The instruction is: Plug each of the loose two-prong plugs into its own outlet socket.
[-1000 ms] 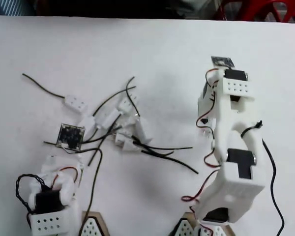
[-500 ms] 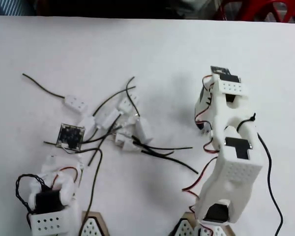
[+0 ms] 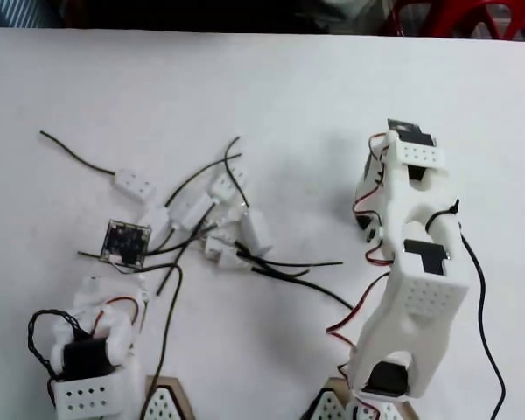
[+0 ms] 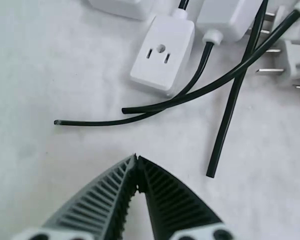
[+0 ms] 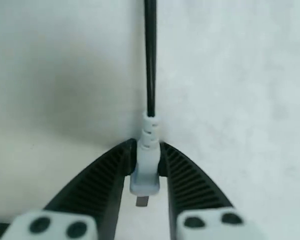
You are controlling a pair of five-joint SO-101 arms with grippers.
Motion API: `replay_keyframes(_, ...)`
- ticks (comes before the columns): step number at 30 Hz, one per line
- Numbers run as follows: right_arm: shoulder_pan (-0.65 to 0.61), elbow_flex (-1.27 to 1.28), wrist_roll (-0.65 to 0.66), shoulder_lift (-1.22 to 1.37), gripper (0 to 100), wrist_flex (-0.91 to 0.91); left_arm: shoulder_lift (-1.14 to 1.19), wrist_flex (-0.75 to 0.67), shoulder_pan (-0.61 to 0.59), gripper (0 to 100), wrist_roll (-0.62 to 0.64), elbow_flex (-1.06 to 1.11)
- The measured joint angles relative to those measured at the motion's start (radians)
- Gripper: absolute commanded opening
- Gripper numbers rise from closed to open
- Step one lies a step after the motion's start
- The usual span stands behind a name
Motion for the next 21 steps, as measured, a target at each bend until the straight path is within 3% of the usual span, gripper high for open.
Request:
replay_keyframes(3, -0.012, -0.003, 0.002, 0.0, 11.7, 0.021, 0.0, 0.0, 0.0, 2, 0.0, 0.0)
replay_keyframes(14, -0.043, -0.041, 0.003, 0.002, 11.8, 0.051, 0.0, 0.0, 0.0, 2, 0.0, 0.0)
replay_keyframes(21, -0.04, -0.052, 0.003, 0.002, 3.7, 0.051, 0.0, 0.0, 0.0, 2, 0.0, 0.0)
